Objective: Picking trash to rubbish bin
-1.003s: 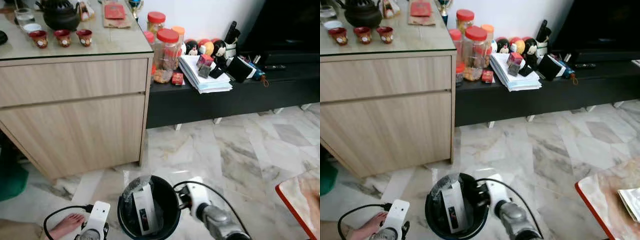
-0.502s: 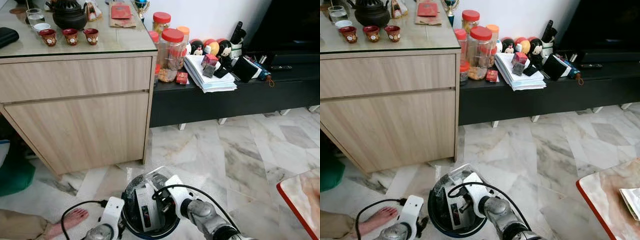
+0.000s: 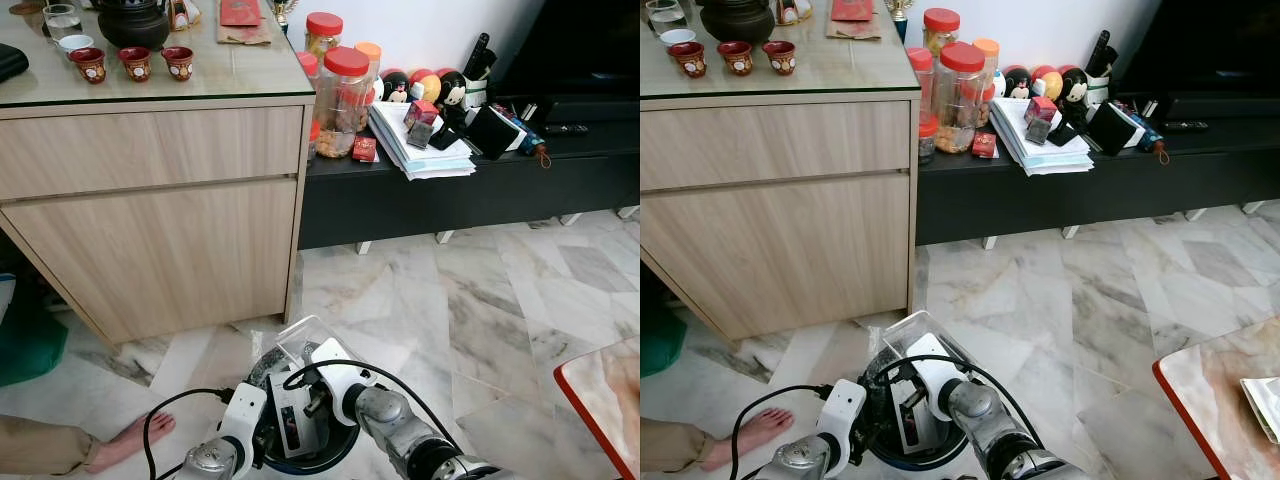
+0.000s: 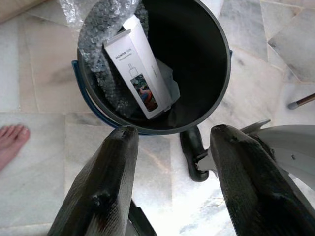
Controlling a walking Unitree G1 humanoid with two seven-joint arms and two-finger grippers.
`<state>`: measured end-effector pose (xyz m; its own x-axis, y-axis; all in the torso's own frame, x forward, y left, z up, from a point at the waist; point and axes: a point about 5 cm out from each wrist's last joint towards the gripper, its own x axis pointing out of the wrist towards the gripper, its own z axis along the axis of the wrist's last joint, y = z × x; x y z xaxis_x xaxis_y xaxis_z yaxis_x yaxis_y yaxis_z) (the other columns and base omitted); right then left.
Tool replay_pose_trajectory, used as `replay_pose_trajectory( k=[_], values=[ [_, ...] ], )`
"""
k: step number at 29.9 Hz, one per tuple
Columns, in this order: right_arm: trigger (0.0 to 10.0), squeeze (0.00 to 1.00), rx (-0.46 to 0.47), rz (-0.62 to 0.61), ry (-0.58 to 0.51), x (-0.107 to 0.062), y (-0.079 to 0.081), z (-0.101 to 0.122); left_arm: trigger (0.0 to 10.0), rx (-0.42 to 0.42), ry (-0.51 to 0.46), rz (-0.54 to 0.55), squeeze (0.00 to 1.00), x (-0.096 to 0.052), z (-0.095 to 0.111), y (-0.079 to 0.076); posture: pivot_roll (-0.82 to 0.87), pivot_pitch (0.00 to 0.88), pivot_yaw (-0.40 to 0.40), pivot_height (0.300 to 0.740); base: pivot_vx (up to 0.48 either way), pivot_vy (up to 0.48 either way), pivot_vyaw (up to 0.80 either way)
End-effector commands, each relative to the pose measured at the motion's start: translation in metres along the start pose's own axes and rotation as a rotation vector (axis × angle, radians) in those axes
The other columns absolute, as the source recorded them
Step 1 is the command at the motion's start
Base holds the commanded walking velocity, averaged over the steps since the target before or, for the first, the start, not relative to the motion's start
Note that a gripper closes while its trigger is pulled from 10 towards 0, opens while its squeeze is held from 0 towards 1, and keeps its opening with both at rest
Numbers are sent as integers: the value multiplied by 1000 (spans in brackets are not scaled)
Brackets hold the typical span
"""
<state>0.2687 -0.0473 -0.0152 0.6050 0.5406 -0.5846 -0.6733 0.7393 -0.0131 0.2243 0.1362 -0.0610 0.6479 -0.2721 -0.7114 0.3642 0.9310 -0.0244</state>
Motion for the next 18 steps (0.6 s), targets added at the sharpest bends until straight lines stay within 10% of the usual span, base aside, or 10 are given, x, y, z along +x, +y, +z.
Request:
replay_pose_trajectory(
  k=[1,6,7,8,18],
  values=[
    [10000,0,9,-29,8,0,-3,1,10000,0,5,-22,0,0,-4,-6,134,145,-173,740,0,0,0],
    [10000,12,23,-35,-2,1,-3,4,10000,0,7,-28,0,0,-5,-7,135,148,-174,740,0,0,0],
    [10000,886,20,-30,-8,1,-3,6,10000,-1,7,-32,0,0,-5,-7,135,150,-176,740,0,0,0],
    [10000,1000,28,-26,-13,2,-3,7,10000,-1,8,-33,0,0,-6,-8,136,152,-177,740,0,0,0],
    [10000,1000,35,-41,-20,1,-4,7,10000,-5,10,-41,0,0,-7,-9,134,155,-176,740,0,0,0]
  ],
)
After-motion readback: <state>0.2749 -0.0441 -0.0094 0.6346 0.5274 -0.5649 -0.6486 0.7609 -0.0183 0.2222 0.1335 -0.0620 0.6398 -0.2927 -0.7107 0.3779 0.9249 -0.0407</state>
